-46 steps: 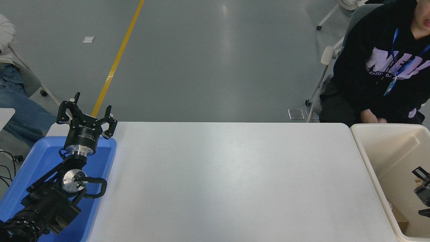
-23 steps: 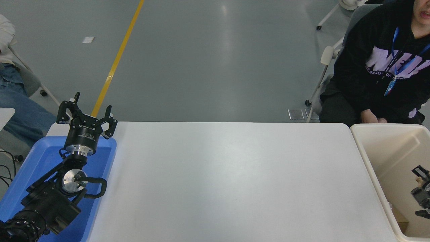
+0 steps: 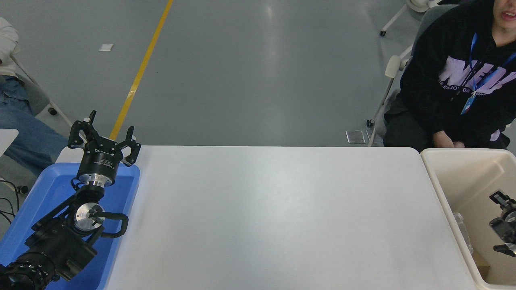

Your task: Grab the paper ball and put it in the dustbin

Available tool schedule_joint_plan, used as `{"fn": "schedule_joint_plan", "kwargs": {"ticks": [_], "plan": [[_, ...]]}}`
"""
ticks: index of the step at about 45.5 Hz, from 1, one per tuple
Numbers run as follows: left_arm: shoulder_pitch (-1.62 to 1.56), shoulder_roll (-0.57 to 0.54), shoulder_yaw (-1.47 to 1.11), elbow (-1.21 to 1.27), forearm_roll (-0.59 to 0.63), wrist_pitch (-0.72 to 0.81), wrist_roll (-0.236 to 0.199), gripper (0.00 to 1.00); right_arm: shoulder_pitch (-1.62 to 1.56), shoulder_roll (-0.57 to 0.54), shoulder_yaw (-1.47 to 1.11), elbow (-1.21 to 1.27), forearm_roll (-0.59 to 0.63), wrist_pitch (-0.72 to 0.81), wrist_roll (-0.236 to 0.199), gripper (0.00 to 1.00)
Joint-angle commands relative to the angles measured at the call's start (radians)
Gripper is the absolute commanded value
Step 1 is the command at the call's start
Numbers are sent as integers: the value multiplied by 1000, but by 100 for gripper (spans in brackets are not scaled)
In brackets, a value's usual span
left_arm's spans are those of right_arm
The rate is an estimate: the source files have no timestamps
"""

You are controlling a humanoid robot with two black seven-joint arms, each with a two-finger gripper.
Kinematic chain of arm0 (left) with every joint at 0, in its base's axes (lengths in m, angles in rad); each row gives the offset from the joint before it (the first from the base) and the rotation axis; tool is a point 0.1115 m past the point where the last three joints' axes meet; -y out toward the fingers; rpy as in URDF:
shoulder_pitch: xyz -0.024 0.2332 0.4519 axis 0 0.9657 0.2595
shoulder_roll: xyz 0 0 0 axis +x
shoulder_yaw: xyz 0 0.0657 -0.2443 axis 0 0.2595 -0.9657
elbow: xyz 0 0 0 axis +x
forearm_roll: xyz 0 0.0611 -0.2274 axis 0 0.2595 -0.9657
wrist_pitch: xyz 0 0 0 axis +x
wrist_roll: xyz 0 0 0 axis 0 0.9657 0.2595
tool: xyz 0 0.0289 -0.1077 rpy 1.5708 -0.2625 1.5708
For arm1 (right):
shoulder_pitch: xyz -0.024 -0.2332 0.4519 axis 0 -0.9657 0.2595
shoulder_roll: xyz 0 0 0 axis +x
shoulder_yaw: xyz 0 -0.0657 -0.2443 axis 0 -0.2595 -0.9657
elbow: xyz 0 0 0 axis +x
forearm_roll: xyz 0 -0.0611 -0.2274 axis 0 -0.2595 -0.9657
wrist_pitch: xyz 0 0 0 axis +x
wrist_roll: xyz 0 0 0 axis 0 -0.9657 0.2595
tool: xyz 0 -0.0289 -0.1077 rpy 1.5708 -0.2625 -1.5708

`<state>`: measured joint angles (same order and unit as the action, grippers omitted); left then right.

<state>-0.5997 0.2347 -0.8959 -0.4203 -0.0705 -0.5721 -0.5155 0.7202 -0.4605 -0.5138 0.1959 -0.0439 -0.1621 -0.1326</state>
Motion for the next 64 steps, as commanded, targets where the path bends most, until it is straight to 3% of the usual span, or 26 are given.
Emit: {"fn": "schedule_joint_plan", "kwargs": {"ticks": [1, 6, 22, 41, 48, 52, 56, 62, 64], "plan": [[0, 0, 0, 0, 0, 0, 0, 99, 103, -136, 0, 233, 1, 6, -1, 99], [0, 0, 0, 0, 0, 0, 0, 99, 166, -217, -6, 368, 1, 6, -1, 99], [0, 0, 0, 0, 0, 0, 0, 99, 212, -233, -8, 407, 2, 19, -1, 100], [0, 0, 0, 0, 2, 0, 0, 99, 401, -346, -61, 661, 1, 47, -1, 100], [0, 2, 0, 0, 2, 0, 2, 99, 631, -432, -182, 832, 1, 257, -1, 100], [0, 2, 0, 0, 2, 0, 2, 99, 812, -390, -414, 856, 2, 383, 2, 100], [0, 2, 0, 0, 2, 0, 2, 99, 968, -273, -633, 895, 2, 486, 2, 100], [0, 2, 0, 0, 2, 0, 2, 99, 1087, -254, -672, 976, 4, 608, 2, 100], [0, 2, 0, 0, 0, 0, 2, 99, 1185, -253, -680, 996, 6, 761, 2, 100]]}}
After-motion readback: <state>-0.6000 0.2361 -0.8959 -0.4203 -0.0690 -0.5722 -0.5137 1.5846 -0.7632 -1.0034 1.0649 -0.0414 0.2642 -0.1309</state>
